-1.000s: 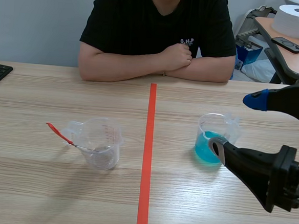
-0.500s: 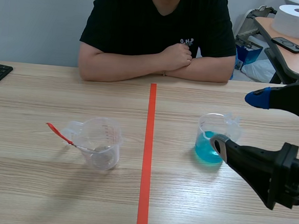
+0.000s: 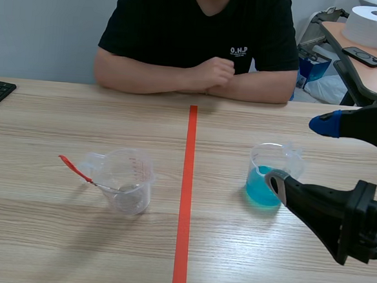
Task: Do the redox reaction experiment.
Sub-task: 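Return to the home posture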
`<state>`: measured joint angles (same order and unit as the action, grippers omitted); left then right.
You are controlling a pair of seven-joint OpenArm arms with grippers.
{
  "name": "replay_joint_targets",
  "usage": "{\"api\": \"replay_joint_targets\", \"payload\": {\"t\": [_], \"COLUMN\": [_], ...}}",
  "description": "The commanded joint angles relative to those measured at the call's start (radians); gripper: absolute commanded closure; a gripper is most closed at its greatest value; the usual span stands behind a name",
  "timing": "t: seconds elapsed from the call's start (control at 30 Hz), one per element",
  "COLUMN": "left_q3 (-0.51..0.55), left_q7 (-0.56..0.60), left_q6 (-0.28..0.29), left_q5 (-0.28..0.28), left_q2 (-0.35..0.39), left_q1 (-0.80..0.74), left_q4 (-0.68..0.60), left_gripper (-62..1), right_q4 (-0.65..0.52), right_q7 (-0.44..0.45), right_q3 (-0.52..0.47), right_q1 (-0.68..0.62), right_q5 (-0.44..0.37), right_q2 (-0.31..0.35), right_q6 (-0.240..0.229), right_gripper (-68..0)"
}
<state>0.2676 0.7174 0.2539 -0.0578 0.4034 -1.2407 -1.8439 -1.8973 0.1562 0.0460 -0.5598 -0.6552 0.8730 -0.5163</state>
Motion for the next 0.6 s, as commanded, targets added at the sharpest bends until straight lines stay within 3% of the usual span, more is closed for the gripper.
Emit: {"api": "replay_joint_targets", "payload": {"t": [0.0, 0.57], "left_q3": [0.0, 0.0], "left_q7": [0.018, 0.018], "left_q6": [-0.005, -0.005], "left_q5": [-0.01, -0.01], "left_q2": [0.01, 0.029], "left_q1": [-0.003, -0.003], "left_q4": [-0.018, -0.016], "left_gripper": [-62.3, -62.3], "right_q4": [-0.015, -0.015], "right_q7": [0.018, 0.018], "right_q3": [-0.013, -0.013], "right_q1": [0.014, 0.014], "right_q5": [-0.008, 0.0], "right_q2": [0.01, 0.01], "right_q6": [0.0, 0.0], "right_gripper": [-67.9, -67.9]}}
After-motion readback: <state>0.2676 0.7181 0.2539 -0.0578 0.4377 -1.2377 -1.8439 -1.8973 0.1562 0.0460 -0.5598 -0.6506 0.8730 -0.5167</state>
